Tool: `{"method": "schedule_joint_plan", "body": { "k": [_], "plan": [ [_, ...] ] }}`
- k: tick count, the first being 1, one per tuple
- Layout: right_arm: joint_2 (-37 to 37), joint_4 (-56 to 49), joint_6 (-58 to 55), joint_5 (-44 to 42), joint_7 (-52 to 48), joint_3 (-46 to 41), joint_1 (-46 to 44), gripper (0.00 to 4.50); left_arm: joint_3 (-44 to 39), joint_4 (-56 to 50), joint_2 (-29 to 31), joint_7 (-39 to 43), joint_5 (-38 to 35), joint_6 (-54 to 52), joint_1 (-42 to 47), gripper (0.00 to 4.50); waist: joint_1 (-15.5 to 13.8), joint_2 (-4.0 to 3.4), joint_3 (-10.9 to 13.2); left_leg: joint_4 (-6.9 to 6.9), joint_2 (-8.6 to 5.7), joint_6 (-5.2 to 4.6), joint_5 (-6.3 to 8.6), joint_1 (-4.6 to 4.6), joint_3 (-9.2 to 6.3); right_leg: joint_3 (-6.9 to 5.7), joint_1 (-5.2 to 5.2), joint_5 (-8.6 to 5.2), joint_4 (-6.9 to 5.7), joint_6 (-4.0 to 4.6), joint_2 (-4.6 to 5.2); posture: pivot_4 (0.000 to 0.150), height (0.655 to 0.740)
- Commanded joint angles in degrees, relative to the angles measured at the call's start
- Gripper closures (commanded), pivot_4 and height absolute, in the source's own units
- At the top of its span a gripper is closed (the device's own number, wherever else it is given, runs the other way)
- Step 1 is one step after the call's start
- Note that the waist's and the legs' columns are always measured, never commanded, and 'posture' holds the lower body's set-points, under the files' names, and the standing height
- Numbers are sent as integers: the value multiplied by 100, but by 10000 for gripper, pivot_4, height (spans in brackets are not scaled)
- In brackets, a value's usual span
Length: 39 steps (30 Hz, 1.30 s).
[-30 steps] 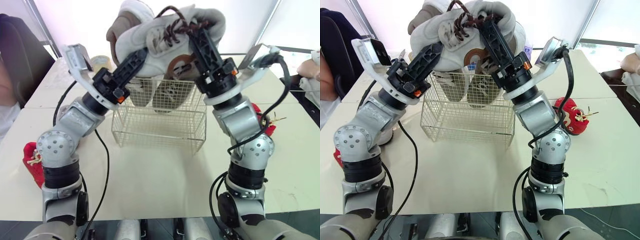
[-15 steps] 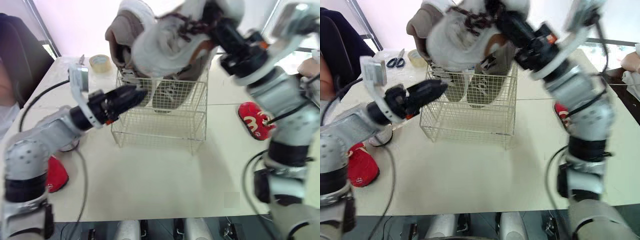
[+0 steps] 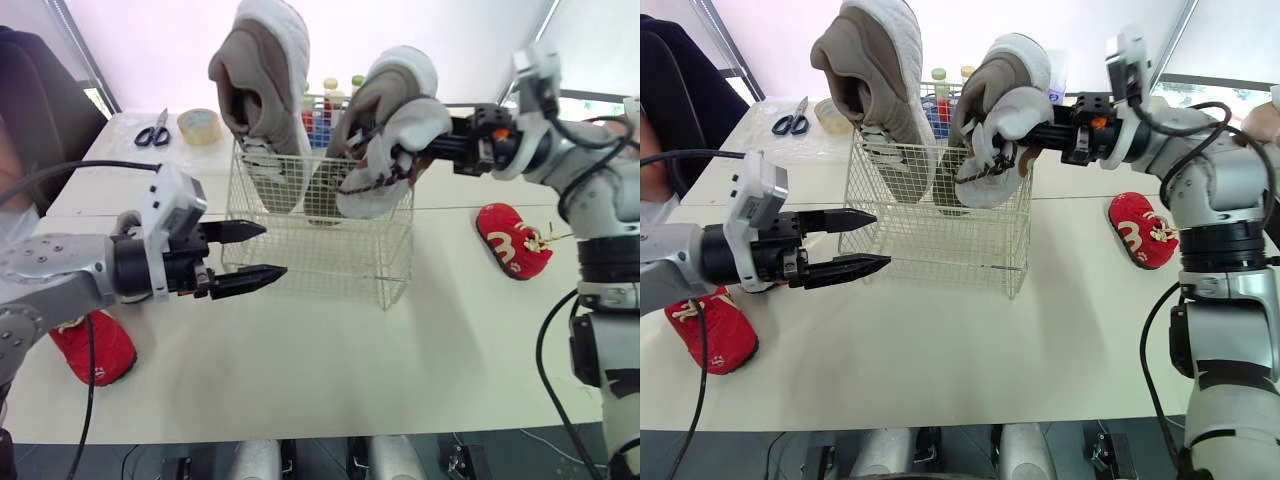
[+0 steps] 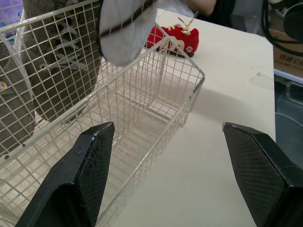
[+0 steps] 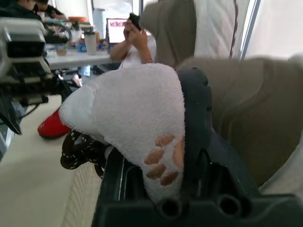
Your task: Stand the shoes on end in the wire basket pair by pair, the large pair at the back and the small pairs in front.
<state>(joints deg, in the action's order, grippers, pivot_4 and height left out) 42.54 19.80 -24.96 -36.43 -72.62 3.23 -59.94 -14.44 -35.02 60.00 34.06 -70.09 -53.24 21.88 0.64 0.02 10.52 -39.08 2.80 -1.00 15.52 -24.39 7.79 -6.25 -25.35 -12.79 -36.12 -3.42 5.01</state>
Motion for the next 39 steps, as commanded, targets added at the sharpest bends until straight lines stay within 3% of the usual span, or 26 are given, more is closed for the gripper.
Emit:
{"method": "schedule_joint_plan", "body": {
  "k": [1,6,7,11,21,26,29,32,35,39],
  "plan": [
    [-70,329,491,483,-432,49,-327,36822,-53,-74,-30,-47,27,-12,-55,7595,4,0,0,-1,0,0,0,0,0,0,0,0,0,0,0,1500,7400],
    [-158,595,748,942,-812,147,-426,36822,-56,-97,-93,-118,69,-21,-148,7595,8,0,0,-1,1,0,0,0,0,-1,0,0,0,0,0,1500,7400],
    [-170,602,756,987,-831,128,-433,28458,-56,-101,-104,-132,69,-23,-157,6754,7,-1,0,-1,1,1,-1,0,0,-1,0,0,-1,0,-1,1500,7400],
    [-177,462,680,1083,-798,23,-402,9737,-39,-106,-151,-168,82,-28,-168,6754,11,-1,0,-1,1,2,-1,0,0,-1,0,0,-2,0,0,1500,7400],
    [375,-348,273,1045,-770,-331,-61,9737,108,12,-229,-71,289,27,-154,6754,-4,-1,1,-3,1,4,-2,1,0,-1,1,1,-5,0,0,1500,7400],
    [1121,-1392,-732,775,-407,-832,441,9737,-519,372,-129,44,88,-63,-481,6754,1,-2,1,-3,1,4,-2,2,0,-1,1,0,-6,0,2,1500,7400],
    [1432,-1650,-952,628,28,-1403,503,9422,-1346,1311,10,34,-27,-146,-510,164,1,-2,1,-3,3,5,-2,1,-1,-2,-4,0,-7,1,1,1500,7400],
    [1376,-1820,-1481,-40,272,-1925,322,695,-1534,2238,447,267,1115,316,-612,0,35,-4,1,-2,4,8,-4,6,0,-2,-3,-1,-8,2,-2,1500,7400],
    [1007,-2427,-2367,-1206,374,-2104,238,191,-1347,3498,866,561,2009,797,-464,0,48,-7,0,4,8,1,1,13,7,-2,-4,0,-8,4,-5,1500,7400],
    [597,-3806,-3506,-2804,436,-1737,956,191,-834,5387,1222,1143,2942,1299,2,0,18,1,-5,16,17,-15,11,12,5,-6,-9,-2,-10,14,-7,1500,7400]
  ]
}}
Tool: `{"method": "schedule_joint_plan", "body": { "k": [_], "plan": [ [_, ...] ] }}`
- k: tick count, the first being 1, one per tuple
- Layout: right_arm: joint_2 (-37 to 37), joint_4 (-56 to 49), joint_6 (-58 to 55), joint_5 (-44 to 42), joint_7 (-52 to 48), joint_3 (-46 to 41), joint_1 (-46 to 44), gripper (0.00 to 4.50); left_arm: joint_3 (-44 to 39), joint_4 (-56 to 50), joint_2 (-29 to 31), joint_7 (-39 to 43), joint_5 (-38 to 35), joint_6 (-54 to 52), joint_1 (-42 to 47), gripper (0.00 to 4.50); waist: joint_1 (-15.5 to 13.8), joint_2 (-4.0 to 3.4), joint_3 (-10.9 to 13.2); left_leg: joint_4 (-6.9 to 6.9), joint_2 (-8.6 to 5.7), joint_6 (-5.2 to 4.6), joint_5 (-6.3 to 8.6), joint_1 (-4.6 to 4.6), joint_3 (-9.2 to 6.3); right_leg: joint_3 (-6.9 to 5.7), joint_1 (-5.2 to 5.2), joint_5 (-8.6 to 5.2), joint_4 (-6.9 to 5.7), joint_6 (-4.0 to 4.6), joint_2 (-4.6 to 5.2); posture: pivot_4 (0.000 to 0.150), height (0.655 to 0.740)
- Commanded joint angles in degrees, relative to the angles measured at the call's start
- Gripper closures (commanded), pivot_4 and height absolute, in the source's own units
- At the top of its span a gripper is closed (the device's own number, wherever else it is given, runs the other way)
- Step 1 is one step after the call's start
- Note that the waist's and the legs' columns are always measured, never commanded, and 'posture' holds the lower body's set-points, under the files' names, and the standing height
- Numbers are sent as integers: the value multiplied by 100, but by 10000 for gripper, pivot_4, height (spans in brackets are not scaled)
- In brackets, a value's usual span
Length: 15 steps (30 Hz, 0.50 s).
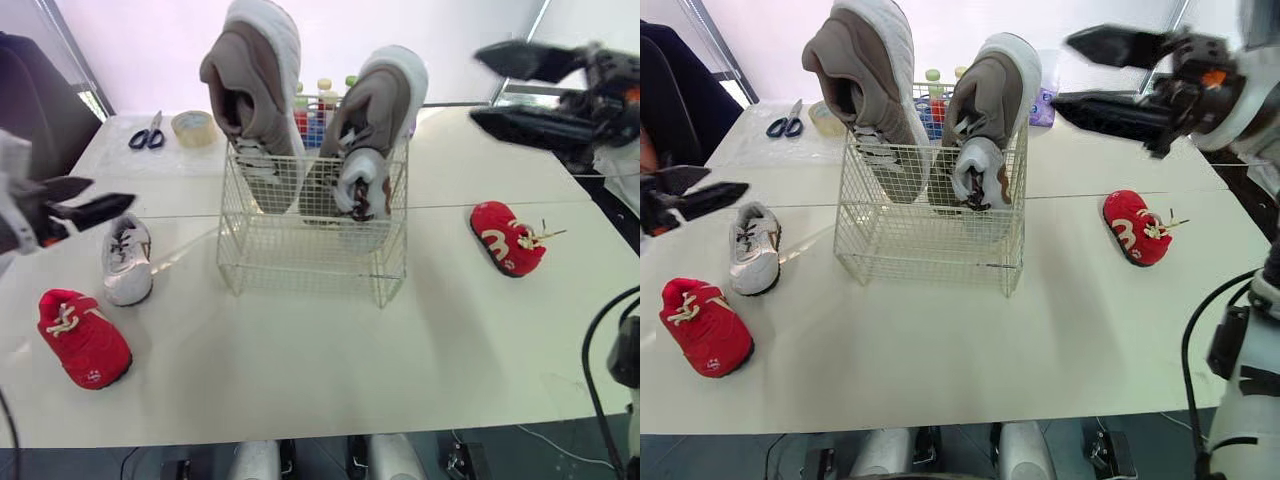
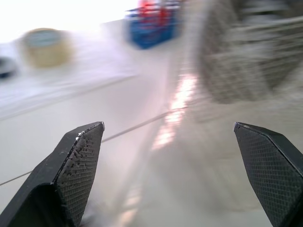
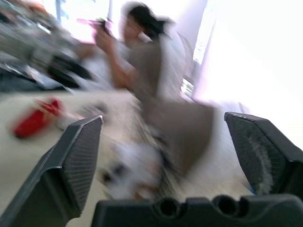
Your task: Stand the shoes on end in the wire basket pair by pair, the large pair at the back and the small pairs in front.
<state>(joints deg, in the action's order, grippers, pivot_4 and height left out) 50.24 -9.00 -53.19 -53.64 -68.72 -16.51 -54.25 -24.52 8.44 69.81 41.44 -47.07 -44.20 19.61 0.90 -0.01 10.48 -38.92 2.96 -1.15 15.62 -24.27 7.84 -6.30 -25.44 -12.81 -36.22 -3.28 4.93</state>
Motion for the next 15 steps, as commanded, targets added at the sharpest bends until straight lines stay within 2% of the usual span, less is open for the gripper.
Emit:
{"method": "schedule_joint_plan", "body": {
  "k": [1,4,7,11,15],
  "plan": [
    [-203,-1268,-753,-1179,43,423,656,191,365,1413,334,686,804,402,346,0,-15,3,-2,0,1,-1,2,-1,-3,-5,1,-1,1,1,2,1500,7400],
    [-126,-1875,-530,-818,-137,1017,1254,191,979,2481,398,1467,1295,415,973,0,-84,4,-2,-11,-9,-10,7,-16,1,-10,-2,0,6,0,18,1500,7400],
    [-282,-1962,-413,-803,-6,1237,1233,191,1522,3478,212,1948,1852,532,1759,0,-139,12,-3,-29,-19,-39,24,-23,12,-9,-2,-1,12,-1,27,1500,7400],
    [-294,-2212,-136,-414,167,1540,1415,191,1903,4398,-82,2172,2485,865,2353,0,-160,25,-10,-30,-20,-41,24,-22,13,-8,-1,0,10,-3,28,1500,7400],
    [-305,-2246,8,-227,336,1639,1564,191,1974,5029,-375,2338,2815,1029,2834,0,-153,44,-10,-30,-16,-40,23,-23,12,-10,-2,1,3,-5,24,1500,7400]
  ]
}}
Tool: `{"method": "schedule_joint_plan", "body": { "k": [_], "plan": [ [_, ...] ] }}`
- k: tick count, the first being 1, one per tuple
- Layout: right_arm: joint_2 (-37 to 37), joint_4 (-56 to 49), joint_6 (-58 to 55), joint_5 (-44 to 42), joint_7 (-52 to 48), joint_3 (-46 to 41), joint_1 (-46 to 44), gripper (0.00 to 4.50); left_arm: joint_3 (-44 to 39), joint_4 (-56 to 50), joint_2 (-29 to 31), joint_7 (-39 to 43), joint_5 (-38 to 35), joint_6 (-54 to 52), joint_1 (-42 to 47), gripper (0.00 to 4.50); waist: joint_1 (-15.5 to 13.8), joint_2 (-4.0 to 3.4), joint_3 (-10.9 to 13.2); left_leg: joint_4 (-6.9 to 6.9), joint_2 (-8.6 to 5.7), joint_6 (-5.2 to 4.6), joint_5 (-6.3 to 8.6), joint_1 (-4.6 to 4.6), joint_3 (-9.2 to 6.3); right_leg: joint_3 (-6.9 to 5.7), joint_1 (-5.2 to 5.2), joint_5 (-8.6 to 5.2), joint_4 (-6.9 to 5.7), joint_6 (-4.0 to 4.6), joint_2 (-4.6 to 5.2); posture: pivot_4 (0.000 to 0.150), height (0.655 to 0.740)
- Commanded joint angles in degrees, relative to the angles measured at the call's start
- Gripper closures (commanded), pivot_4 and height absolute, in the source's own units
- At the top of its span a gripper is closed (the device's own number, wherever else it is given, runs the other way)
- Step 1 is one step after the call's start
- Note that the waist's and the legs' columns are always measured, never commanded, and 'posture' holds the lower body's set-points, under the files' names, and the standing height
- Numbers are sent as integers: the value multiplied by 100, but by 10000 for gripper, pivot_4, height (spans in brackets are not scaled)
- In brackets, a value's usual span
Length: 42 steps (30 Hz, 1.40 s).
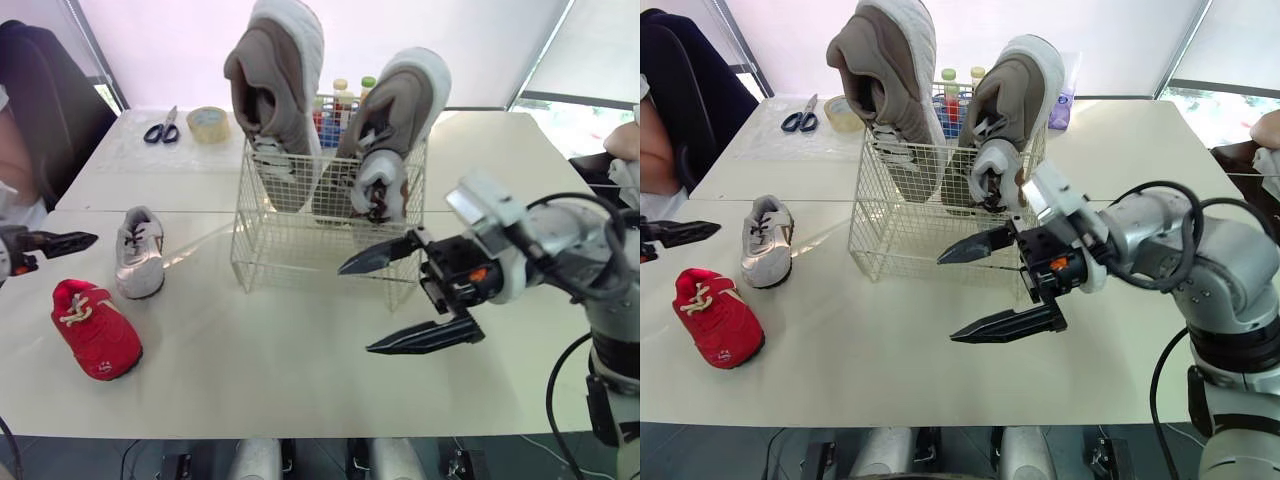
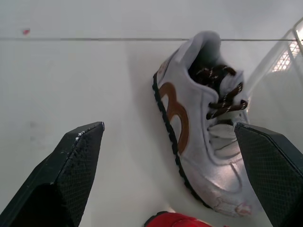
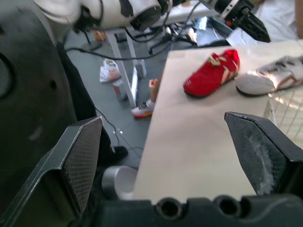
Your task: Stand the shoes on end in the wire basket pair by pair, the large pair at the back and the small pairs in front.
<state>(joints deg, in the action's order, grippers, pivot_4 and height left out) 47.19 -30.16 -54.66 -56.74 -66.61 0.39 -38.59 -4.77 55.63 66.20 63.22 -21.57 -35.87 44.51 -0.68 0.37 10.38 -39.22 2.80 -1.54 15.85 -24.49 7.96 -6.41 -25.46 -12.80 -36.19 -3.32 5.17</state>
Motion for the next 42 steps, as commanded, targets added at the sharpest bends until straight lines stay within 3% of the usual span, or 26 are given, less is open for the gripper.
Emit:
{"method": "schedule_joint_plan", "body": {
  "k": [1,9,11,17,19,22,24,27,32,36,39,42],
  "plan": [
    [-20,-130,162,75,188,-62,7,191,50,431,-103,189,372,242,430,0,6,9,0,-1,0,2,-2,0,0,0,0,0,-2,-1,-1,1500,7400],
    [-138,-71,178,85,593,-91,-6,191,200,1140,-966,-417,1098,773,902,0,9,17,-2,-3,1,0,-2,2,-1,1,2,1,-5,-2,-2,1500,7400],
    [-122,-59,182,84,634,-108,-6,0,95,1242,-1113,-569,1137,915,944,8015,10,18,-2,-3,1,0,-2,2,0,1,2,1,-5,-2,-2,1500,7400],
    [-75,-28,199,115,743,-156,4,0,-372,1437,-1287,-812,985,1072,1101,37731,9,19,-2,-5,2,0,-3,4,-5,0,2,1,-14,-2,-2,1500,7400],
    [-39,-15,221,171,757,-151,13,0,-613,1374,-1244,-911,860,1045,1214,44705,10,26,1,-5,2,0,-3,4,-5,0,2,1,-13,-2,-2,1500,7400],
    [41,0,250,243,748,-162,54,0,-1093,1000,-1169,-1086,557,1220,1361,44705,7,57,4,-5,2,0,-3,3,-7,-1,2,1,-14,-2,-3,1500,7400],
    [80,35,260,241,772,-227,67,0,-1698,168,-1264,-1431,159,1804,1245,44705,7,76,5,-5,3,2,-4,2,-9,-2,4,1,-14,-2,-3,1500,7400],
    [147,234,153,68,889,-499,-28,0,-2461,-2333,-1655,-2274,-284,1838,449,44705,22,93,5,-6,3,14,-11,1,-10,-1,4,2,-12,-2,5,1500,7400],
    [265,683,-65,-25,986,-707,-248,0,-3109,-6590,-2822,-3601,-1227,1212,-1085,44705,52,91,2,-7,-12,25,-17,12,-1,2,23,13,-2,-21,37,1500,7400],
    [357,1117,-230,54,765,-516,-529,0,-2721,-9049,-4103,-5362,-1369,1102,-1543,44705,23,95,3,-7,-10,28,-19,16,-5,3,27,16,-5,-23,31,1500,7400],
    [525,1340,-404,87,449,-347,-654,0,-1807,-9783,-4611,-5682,-1061,1090,-1736,44705,-20,93,0,-9,-10,30,-26,21,-21,2,39,17,-6,-22,20,1500,7400],
    [830,1402,-535,163,177,-290,-624,0,-1126,-9617,-4802,-5471,-651,1481,-1902,44705,-13,87,-5,-9,-12,-4,-5,54,-19,0,71,16,-3,-21,13,1500,7400]
  ]
}}
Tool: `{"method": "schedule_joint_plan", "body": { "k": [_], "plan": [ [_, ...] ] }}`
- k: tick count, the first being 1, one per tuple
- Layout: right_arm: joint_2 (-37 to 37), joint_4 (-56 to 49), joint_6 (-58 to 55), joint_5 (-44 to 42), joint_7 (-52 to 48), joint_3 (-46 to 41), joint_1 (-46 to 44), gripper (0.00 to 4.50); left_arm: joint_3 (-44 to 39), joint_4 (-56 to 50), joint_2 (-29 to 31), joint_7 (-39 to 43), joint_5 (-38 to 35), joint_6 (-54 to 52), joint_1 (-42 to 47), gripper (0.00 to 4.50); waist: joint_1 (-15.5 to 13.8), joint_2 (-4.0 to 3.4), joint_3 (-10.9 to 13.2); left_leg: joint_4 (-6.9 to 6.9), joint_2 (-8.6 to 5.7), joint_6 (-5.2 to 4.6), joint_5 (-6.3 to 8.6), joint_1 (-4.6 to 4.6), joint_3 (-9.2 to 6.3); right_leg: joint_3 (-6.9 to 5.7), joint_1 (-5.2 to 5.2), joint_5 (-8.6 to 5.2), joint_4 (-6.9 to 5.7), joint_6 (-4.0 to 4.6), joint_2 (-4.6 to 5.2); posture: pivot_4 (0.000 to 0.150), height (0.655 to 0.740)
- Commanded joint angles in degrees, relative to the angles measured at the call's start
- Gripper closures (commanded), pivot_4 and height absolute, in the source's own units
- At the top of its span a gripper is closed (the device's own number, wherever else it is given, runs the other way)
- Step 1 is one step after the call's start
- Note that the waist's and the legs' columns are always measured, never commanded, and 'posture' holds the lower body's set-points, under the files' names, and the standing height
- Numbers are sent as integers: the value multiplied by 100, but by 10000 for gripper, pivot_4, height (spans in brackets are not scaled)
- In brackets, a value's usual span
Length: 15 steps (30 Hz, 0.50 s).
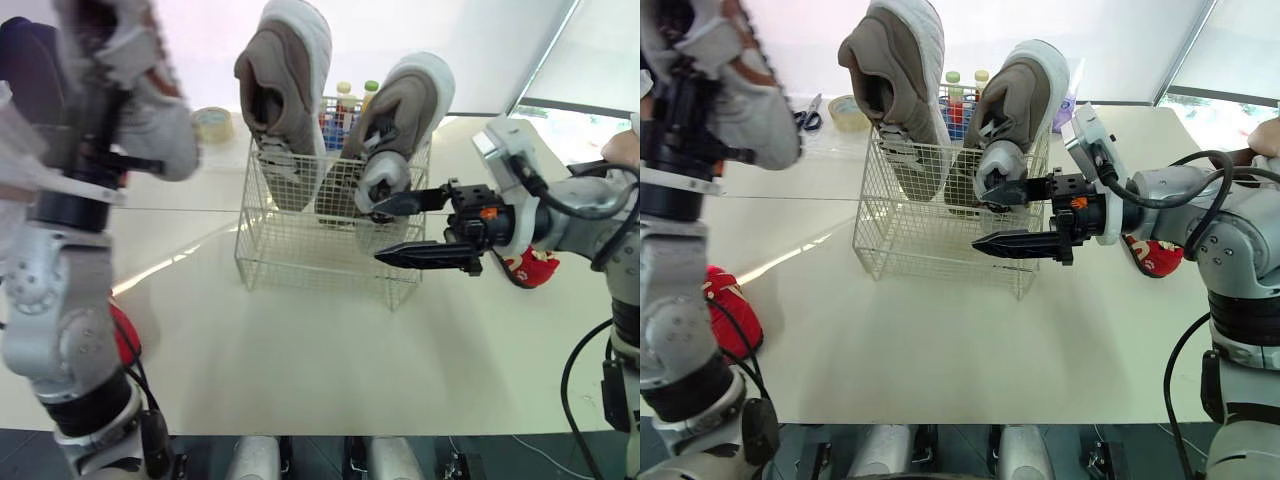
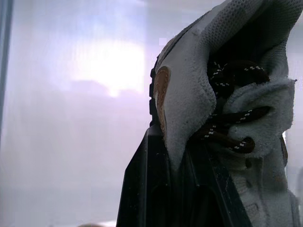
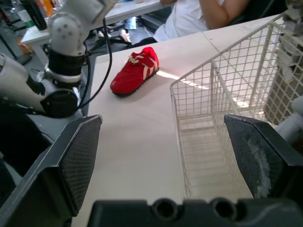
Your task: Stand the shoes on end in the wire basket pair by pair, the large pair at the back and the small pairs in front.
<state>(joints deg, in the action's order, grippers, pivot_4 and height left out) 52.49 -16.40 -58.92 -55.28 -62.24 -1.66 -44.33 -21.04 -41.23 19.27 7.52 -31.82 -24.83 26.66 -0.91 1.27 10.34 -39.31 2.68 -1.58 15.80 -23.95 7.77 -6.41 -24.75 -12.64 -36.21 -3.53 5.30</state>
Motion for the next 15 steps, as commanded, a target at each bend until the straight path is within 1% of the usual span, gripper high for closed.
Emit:
{"method": "schedule_joint_plan", "body": {
  "k": [1,5,11,15],
  "plan": [
    [376,37,-163,-8,-280,-131,-35,0,698,194,-125,195,532,552,-139,44705,14,-2,-1,0,0,-2,1,3,4,0,0,0,1,0,0,1500,7400],
    [657,-7,-397,-165,-172,-486,145,0,1463,1050,-435,558,1189,1590,57,44705,15,-2,-1,0,4,-2,1,4,1,0,-1,-1,1,2,-9,1500,7400],
    [856,-299,-842,-519,221,-1127,587,0,1914,2861,-1076,525,2185,3525,253,44705,7,-2,-1,0,5,-7,4,0,2,0,-1,0,8,2,-5,1500,7400],
    [850,-493,-975,-729,499,-1376,754,0,2001,3880,-1294,646,2342,4277,401,44705,6,-2,-2,0,5,-10,5,0,3,-2,-2,1,9,3,-1,1500,7400]
  ]
}}
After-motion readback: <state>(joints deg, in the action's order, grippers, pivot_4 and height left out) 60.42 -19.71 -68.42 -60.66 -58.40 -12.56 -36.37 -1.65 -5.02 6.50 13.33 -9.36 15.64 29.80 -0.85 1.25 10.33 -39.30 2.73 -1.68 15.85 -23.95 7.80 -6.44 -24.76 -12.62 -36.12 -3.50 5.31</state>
